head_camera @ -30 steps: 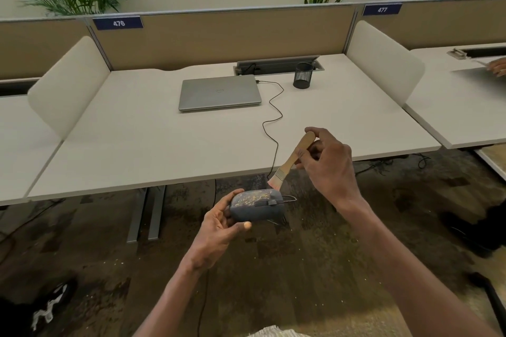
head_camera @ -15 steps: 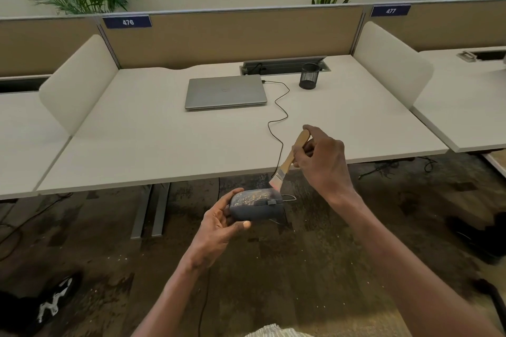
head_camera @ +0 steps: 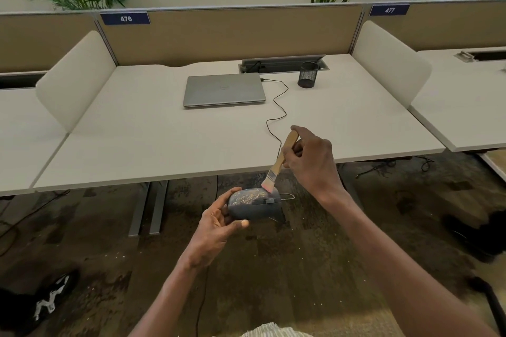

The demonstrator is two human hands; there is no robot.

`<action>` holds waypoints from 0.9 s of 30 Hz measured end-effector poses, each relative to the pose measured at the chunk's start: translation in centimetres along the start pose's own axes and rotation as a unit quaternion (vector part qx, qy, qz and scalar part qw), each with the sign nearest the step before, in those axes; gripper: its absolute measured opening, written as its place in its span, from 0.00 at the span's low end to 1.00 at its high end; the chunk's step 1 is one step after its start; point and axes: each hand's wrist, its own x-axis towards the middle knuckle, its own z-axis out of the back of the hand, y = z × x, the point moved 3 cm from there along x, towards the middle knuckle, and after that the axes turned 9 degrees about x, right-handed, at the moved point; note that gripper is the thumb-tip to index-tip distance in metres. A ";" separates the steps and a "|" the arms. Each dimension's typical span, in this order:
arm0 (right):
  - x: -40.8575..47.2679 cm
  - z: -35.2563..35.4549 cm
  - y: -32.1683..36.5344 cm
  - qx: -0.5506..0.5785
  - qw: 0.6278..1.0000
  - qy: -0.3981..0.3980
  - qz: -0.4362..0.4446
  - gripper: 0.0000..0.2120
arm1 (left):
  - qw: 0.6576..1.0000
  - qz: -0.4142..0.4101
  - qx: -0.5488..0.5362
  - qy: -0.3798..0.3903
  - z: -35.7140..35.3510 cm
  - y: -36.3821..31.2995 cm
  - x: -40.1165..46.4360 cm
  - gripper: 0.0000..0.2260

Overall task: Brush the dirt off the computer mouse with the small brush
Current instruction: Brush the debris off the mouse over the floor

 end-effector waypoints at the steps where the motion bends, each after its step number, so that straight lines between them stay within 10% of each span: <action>1: 0.0 0.0 -0.1 -0.007 1.000 0.003 -0.003 0.23 | 1.000 0.000 -0.001 -0.001 0.0 0.0 0.0 0.35; 27: -1.5 2.0 -2.0 0.050 0.998 0.010 0.025 0.17 | 1.000 0.023 0.006 -0.011 0.3 -0.2 -0.2 0.39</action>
